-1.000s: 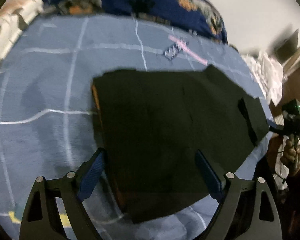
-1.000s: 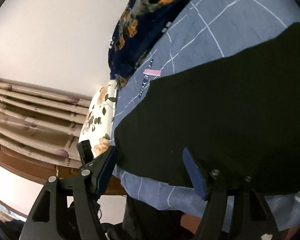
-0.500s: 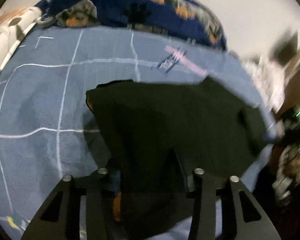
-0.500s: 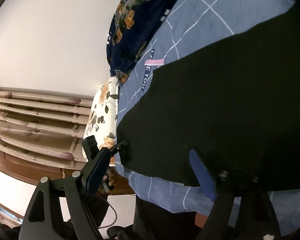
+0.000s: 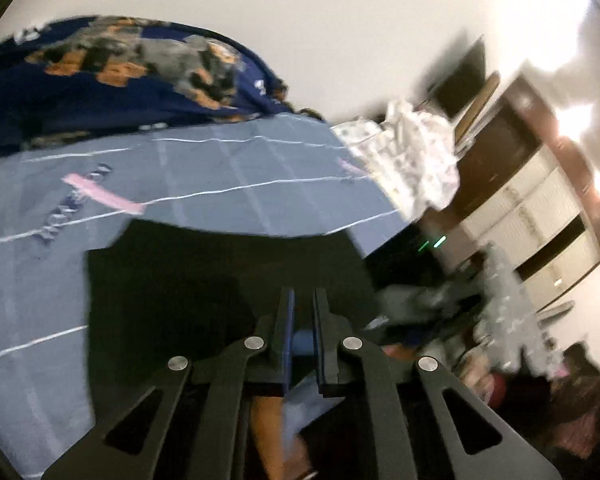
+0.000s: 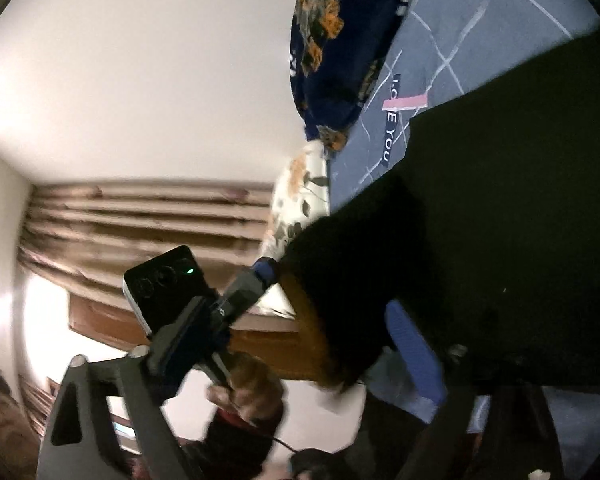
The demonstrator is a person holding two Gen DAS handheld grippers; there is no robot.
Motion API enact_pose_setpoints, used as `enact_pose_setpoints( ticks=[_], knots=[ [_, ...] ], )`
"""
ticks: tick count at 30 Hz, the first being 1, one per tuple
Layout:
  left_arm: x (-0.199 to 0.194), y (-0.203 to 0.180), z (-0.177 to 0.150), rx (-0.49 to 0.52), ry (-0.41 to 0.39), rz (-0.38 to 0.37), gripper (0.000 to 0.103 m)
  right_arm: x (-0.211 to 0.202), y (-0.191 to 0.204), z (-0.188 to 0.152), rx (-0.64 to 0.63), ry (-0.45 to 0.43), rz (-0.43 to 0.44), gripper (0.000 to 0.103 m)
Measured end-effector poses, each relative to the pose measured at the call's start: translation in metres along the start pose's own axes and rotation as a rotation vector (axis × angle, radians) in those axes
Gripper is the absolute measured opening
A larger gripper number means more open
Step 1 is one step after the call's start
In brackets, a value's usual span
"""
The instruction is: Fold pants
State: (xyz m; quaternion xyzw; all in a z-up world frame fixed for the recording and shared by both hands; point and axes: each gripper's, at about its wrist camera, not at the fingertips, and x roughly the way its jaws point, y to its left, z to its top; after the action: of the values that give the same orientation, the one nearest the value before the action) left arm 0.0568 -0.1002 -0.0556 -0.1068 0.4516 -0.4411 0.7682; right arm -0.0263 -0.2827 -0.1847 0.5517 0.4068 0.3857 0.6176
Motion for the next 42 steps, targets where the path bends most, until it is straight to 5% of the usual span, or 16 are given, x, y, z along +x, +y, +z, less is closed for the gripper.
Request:
enact_pose_setpoints(
  ticks=[5, 8, 12, 21, 24, 28, 32, 35, 36, 39, 42],
  knots=[
    [-0.034, 0.007, 0.01, 0.012, -0.165, 0.073, 0.01, -0.003, -0.023, -0.003, 0.046, 0.004, -0.089, 0.095],
    [-0.05, 0.022, 0.0, 0.014, -0.157, 0.193, 0.012, -0.007, -0.011, 0.001, -0.027, 0.003, -0.151, 0.095],
    [-0.049, 0.047, -0.031, -0.023, -0.086, 0.264, 0.02, -0.015, 0.001, 0.01, -0.119, -0.017, -0.251, 0.095],
    [-0.026, 0.084, -0.085, -0.157, -0.008, 0.254, 0.02, 0.025, -0.014, 0.0, -0.166, 0.077, -0.366, 0.095],
    [-0.036, 0.089, -0.086, -0.163, -0.042, 0.274, 0.032, 0.043, -0.002, -0.014, -0.23, 0.121, -0.377, 0.095],
    [-0.038, 0.106, -0.089, -0.246, -0.057, 0.244, 0.041, 0.05, 0.001, -0.014, -0.24, 0.11, -0.366, 0.095],
    [-0.034, 0.113, -0.094, -0.276, -0.033, 0.246, 0.042, 0.038, -0.008, 0.002, -0.271, 0.057, -0.494, 0.091],
    [-0.03, 0.114, -0.095, -0.277, -0.018, 0.247, 0.05, 0.034, -0.016, 0.006, -0.235, 0.057, -0.474, 0.077],
    [-0.029, 0.114, -0.096, -0.277, -0.018, 0.245, 0.05, 0.038, -0.014, 0.004, -0.254, 0.079, -0.468, 0.054],
    [-0.026, 0.115, -0.096, -0.272, -0.01, 0.268, 0.051, 0.05, -0.01, 0.0, -0.303, 0.106, -0.547, 0.03],
    [-0.032, 0.115, -0.094, -0.287, -0.017, 0.269, 0.051, 0.042, -0.002, 0.005, -0.263, 0.075, -0.499, 0.018]
  ],
)
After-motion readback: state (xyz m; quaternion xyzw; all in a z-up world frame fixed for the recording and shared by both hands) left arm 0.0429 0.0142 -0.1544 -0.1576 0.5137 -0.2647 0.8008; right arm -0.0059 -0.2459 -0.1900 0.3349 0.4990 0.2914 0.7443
